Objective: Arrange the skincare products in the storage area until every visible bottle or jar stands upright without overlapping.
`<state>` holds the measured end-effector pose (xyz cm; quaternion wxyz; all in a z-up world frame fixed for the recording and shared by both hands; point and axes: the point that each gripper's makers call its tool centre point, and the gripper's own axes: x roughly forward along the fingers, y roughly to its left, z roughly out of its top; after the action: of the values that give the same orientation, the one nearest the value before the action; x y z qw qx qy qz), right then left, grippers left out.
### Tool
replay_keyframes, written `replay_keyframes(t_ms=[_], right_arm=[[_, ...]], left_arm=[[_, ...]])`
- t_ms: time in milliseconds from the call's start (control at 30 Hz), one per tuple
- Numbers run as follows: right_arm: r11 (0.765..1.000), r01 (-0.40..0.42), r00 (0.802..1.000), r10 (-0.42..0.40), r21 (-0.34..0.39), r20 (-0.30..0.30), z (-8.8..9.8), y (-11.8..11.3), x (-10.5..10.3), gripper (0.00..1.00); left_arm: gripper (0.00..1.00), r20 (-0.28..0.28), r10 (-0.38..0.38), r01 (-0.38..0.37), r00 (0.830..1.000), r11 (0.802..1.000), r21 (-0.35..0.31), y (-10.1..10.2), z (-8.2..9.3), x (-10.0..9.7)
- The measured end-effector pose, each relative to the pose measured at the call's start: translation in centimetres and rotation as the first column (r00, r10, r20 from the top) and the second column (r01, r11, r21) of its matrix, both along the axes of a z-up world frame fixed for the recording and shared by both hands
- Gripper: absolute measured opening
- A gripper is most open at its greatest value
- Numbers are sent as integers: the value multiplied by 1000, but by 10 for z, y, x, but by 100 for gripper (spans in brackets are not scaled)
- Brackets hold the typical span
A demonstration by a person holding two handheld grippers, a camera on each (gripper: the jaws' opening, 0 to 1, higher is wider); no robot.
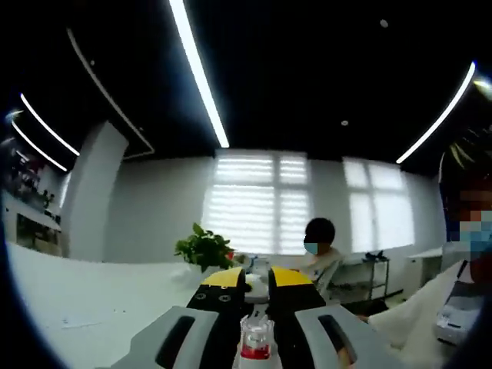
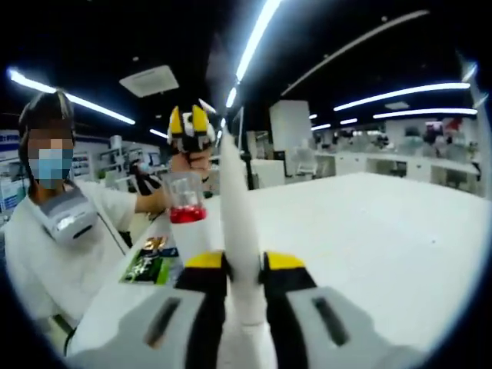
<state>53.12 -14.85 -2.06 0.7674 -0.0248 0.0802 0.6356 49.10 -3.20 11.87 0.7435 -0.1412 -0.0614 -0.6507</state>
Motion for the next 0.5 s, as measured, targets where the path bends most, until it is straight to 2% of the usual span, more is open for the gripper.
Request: replay_keyframes(t_ms=[67, 167, 233, 300, 333, 367, 400, 467, 500], right_arm=[[1000, -8, 1000, 8, -1, -2, 0, 0, -2, 18], [1000, -13, 1000, 13, -4, -3, 0, -1, -3, 18], [1000, -14, 1000, 14, 0, -4, 0, -1, -5, 18], [1000, -15, 1000, 15, 4, -6, 0, -1, -6, 18], [1000, -16, 1000, 16, 5, -6, 0, -1, -6, 18], [1000, -18, 1000, 18, 5, -8, 0, -1, -7, 18], [1000, -21, 1000, 21, 6, -10, 0, 0, -8, 18], [1000, -24, 1000, 24, 6, -13, 0, -1, -8, 18], [1000, -24, 1000, 25, 8, -14, 0, -1, -8, 18]], left_arm=[[13, -4, 43, -43, 999, 999, 30, 9, -9, -2], [14, 24, 77, -78, 997, 995, 56, 21, -17, -12], [15, -11, 137, -136, 991, 990, 40, 34, -19, -13], [16, -8, 140, -140, 990, 990, 29, 42, -21, -26], [16, -37, 149, -148, 988, 989, 19, 46, -23, -33], [18, -36, 140, -139, 990, 990, 8, 49, -23, -44], [20, -30, 133, -133, 991, 991, 7, 50, -24, -54], [21, 22, 145, -146, 989, 989, 30, 52, -29, -70], [20, 38, 164, -165, 986, 986, 14, 55, -29, -76]])
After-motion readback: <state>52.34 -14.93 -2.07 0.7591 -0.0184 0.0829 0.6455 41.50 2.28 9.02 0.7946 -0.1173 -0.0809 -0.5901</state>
